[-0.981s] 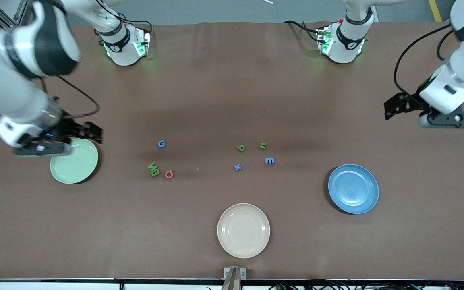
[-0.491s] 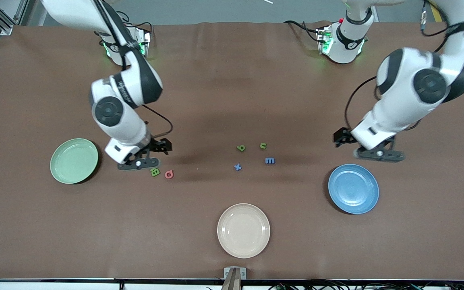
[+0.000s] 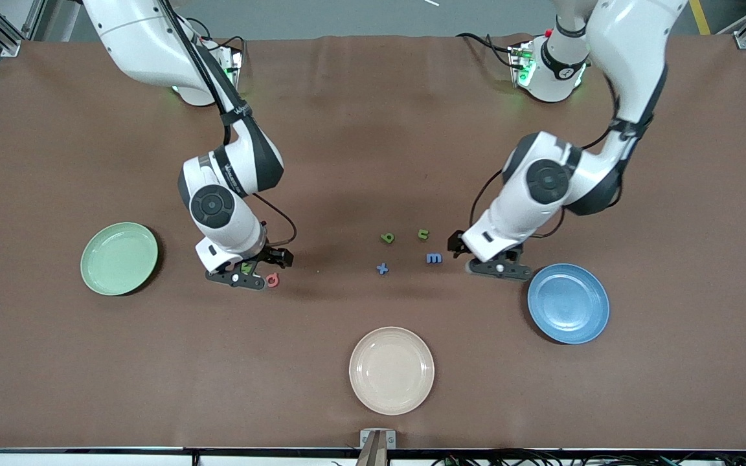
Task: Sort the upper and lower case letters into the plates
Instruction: 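Grasp the blue m with the left gripper while the right gripper reaches the Q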
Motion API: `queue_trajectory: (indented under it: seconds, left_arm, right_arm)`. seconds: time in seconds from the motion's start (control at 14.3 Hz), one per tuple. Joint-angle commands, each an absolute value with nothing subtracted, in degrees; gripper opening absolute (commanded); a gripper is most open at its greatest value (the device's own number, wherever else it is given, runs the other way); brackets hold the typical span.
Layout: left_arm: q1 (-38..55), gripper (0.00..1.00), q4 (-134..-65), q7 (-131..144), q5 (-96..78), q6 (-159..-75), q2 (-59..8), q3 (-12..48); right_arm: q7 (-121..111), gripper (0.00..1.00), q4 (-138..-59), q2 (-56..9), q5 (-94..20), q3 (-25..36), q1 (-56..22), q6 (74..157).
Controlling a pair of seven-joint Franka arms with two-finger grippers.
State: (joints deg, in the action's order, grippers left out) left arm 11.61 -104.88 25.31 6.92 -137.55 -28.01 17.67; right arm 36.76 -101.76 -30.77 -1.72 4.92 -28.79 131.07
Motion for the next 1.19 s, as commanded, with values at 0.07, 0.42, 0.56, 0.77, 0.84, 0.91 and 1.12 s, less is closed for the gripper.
queue_trajectory:
  seconds: [0.07, 0.42, 0.56, 0.77, 0.84, 0.91, 1.12]
  left_arm:
    - [15.6, 0.88, -93.8, 39.2, 17.9, -137.3, -40.1, 17.3]
    - [18.2, 0.83, -92.2, 46.2, 20.0, -137.3, -43.8, 17.2]
    - [19.3, 0.83, -92.3, 48.2, 19.5, -137.4, -43.9, 17.3]
    - [19.3, 0.78, -94.6, 48.7, 19.4, -137.3, -43.7, 17.6]
    - [19.2, 0.75, -95.6, 48.8, 19.4, -137.4, -43.5, 17.6]
    - [19.1, 0.73, -96.4, 48.8, 19.4, -137.4, -43.4, 17.6]
    - [18.5, 0.68, -99.4, 48.9, 19.4, -137.3, -41.8, 17.8]
  right_arm:
    - [40.2, 1.00, -95.2, -37.3, -3.8, 5.1, -28.2, 132.1]
    - [40.2, 0.99, -95.2, -40.2, -4.0, 5.1, -28.0, 136.0]
    - [40.0, 0.98, -95.2, -41.2, -4.0, 5.1, -27.9, 136.5]
    - [39.9, 0.92, -95.2, -42.2, -4.0, 5.1, -27.9, 137.6]
    - [39.9, 0.89, -95.2, -42.4, -4.0, 5.1, -27.9, 137.6]
    - [39.6, 0.87, -95.4, -42.4, -4.0, 5.1, -27.9, 137.5]
    - [39.3, 0.76, -95.5, -42.4, -3.9, 5.1, -27.1, 137.4]
